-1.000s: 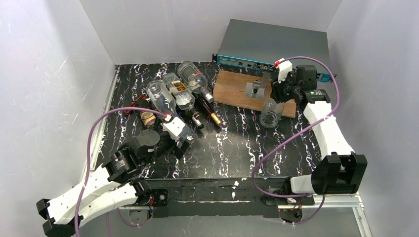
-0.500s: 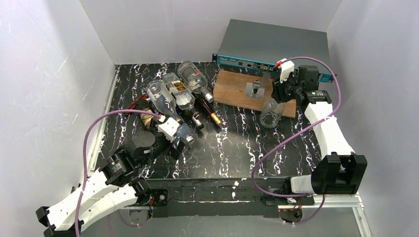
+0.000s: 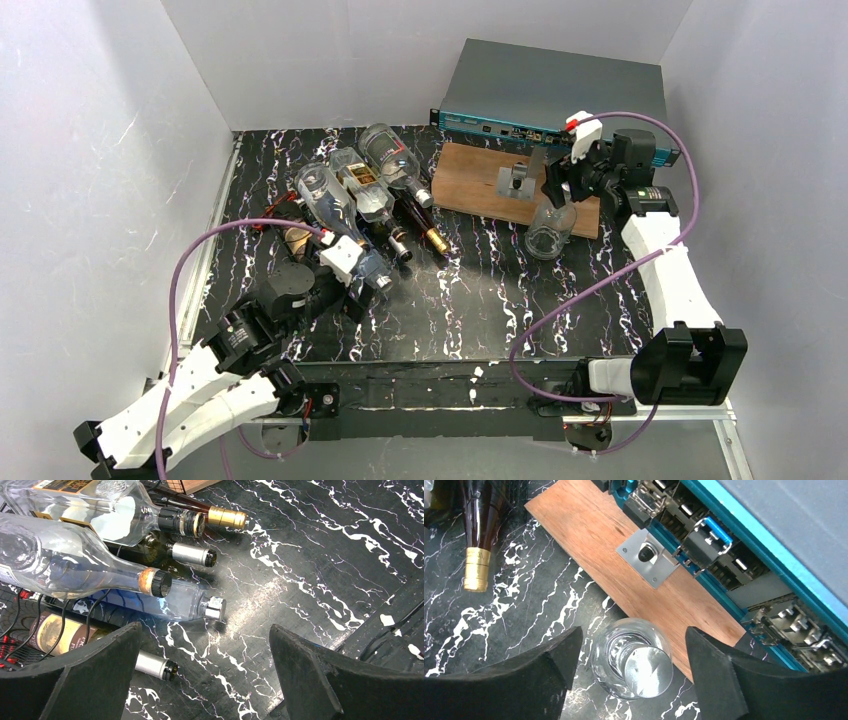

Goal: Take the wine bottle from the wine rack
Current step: Move the wine bottle to the center of the board, then pick up the wine bottle from the wine rack.

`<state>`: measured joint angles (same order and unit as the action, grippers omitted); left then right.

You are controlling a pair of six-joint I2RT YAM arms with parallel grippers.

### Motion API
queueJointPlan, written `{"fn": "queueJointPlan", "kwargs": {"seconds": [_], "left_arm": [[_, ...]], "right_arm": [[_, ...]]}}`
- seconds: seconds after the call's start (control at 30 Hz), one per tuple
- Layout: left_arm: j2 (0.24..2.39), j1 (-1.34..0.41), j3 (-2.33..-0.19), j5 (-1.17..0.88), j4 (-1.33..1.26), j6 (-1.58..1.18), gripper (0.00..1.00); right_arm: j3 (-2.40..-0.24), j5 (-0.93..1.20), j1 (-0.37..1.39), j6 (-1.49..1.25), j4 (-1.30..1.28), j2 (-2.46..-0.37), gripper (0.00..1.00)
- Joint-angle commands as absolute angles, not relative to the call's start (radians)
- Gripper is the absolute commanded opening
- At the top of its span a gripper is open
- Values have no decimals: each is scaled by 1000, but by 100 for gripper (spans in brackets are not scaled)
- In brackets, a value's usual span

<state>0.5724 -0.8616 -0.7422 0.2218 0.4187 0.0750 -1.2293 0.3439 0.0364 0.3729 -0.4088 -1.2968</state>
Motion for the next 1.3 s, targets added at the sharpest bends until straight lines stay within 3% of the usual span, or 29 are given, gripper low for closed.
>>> {"fn": "queueJointPlan", "kwargs": {"seconds": [0.0,0.17,0.67,0.93,1.07,1.27], "left_arm": [[568,-839,-741,197,397,38,98],[580,-836,-769,198,381,-123,98],[751,-834,-990,273,578,-653,98],[964,-823,-1134,391,717,-875,97],[1125,-821,-1293,518,937,-965,96],[1221,-778,-1332,635,970,-928,89]], "right_arm": [[-1296,425,18,393,-420,-1251,88],[-1376,481,9,440,-521,-1230,98],[-1536,767,9,683,-924,-1155,98],[-1463,862,9,748,-1044,-1099,99],[-1386,900,9,738,-1021,-1071,98],[-1328,922,9,727,-985,-1066,98]]}}
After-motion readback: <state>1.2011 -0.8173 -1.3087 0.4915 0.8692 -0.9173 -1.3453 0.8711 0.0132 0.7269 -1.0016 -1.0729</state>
